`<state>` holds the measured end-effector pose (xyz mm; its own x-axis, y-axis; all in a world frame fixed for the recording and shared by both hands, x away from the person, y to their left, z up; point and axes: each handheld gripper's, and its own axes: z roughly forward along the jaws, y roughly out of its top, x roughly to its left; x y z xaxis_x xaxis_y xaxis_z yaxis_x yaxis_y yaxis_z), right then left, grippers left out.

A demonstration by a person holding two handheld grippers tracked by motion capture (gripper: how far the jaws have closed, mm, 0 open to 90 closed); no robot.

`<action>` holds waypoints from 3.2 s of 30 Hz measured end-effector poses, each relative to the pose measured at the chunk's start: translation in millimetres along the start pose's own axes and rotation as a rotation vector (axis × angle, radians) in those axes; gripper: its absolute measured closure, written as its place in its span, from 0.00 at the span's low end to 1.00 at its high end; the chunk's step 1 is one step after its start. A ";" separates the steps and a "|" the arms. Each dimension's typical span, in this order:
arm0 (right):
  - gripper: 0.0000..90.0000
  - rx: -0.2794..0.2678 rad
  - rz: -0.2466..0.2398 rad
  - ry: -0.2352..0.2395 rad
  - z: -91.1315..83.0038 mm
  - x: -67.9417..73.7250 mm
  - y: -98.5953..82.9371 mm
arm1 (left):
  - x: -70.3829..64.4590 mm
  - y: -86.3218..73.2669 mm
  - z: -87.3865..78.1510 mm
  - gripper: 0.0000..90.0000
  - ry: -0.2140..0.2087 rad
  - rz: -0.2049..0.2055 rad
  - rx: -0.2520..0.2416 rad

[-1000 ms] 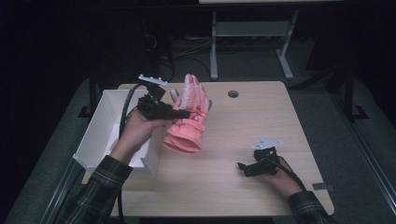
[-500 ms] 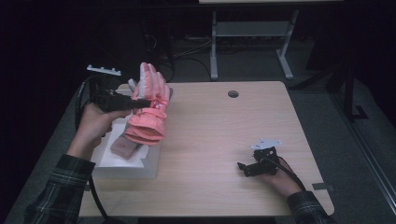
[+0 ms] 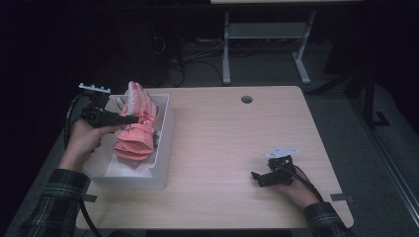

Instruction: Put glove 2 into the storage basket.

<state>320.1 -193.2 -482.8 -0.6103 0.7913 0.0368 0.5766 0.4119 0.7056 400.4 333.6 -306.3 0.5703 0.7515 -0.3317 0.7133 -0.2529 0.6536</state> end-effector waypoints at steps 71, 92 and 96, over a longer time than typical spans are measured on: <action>0.02 -0.001 0.003 -0.002 -0.1 0.3 -0.1 | -166.4 14.3 105.6 0.16 -0.095 0.322 -0.073; 0.02 -0.001 0.001 -0.002 -0.2 0.2 -0.2 | -183.3 -47.8 194.1 0.16 -0.089 0.430 0.017; 0.02 -0.001 0.001 -0.002 -0.1 0.2 -0.2 | -175.3 -61.9 208.1 0.16 -0.089 0.432 0.035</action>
<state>319.9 -193.2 -482.9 -0.6085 0.7927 0.0362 0.5768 0.4105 0.7063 341.0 90.8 -430.2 0.8510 0.5172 -0.0913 0.4141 -0.5538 0.7224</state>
